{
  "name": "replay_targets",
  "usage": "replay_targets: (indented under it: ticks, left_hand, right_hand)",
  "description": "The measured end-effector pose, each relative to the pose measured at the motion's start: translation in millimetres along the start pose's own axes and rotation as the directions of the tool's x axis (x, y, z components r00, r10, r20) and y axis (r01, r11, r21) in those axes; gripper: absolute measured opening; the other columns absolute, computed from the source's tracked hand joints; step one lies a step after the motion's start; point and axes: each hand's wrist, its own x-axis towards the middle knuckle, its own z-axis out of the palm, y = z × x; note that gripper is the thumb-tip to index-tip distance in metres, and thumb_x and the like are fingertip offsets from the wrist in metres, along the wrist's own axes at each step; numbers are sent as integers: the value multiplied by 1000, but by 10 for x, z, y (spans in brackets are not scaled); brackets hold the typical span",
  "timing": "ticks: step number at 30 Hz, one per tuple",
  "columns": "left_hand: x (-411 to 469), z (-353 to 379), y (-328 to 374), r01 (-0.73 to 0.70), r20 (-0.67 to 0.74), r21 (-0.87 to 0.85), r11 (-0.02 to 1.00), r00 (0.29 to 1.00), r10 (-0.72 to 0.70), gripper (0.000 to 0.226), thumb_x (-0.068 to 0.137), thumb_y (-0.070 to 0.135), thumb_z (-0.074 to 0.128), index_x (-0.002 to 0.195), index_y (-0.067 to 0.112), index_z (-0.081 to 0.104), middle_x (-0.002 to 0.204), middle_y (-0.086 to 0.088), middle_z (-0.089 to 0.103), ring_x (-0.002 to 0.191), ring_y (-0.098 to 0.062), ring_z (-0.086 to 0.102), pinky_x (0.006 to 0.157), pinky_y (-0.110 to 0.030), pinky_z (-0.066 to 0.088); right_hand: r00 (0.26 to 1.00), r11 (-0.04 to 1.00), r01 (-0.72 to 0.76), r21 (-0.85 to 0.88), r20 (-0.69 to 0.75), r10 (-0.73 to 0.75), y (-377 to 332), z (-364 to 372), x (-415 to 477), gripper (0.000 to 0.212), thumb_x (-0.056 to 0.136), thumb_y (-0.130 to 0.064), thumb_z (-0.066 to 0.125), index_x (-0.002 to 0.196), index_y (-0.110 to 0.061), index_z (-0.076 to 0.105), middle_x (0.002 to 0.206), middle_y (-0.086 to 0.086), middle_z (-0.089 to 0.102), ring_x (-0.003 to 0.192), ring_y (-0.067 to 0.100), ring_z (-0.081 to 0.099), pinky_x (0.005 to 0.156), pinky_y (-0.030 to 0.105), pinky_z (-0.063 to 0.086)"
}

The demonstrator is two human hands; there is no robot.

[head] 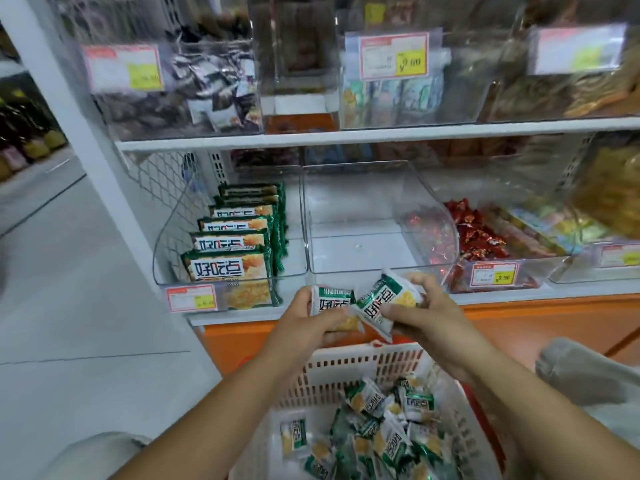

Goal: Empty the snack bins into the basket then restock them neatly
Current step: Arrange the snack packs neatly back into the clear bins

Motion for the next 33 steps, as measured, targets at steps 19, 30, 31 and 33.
replay_targets:
  ticks: [19,30,31,33]
  left_hand:
    - [538,-670,715,-278,-391,171,945,861,325,24,89,24,69,111,29,61,89,14,75,85,-10,72,82,-34,58]
    - [766,-757,846,-271,-390,342,900,830,398,13,84,30,72,95,34,66,88,14,74,82,-5,68,77,-37,56]
    - [773,-756,841,-268,-392,342,900,830,397,13,84,30,72,94,35,66,88,15,73,80,-4,68,71,-36,55]
    - [788,-749,822,-270,-396,337,902,828,396,14,83,28,72,95,33,66,88,17,73,76,-2,67,62,-32,50]
  right_hand:
    - [961,784,139,-606,-109,-254,-682,189,2019,34,76,-11,78,105,-18,61,83,2,59,72,22,60,61,30,45]
    - [972,576,-14,-817,-146,-183,-234,412,3266,53,79,-23,77,113,-16,38,110,9,61,90,26,60,78,33,48]
    - [968,588,-5,-809,-151,-200,-213,432,3274,55,79,-20,77,112,-17,33,110,11,60,87,26,58,73,31,44]
    - [967,621,14,-784,-147,-207,-196,453,3228,61,78,-19,77,114,-17,28,112,14,57,85,25,55,70,30,39]
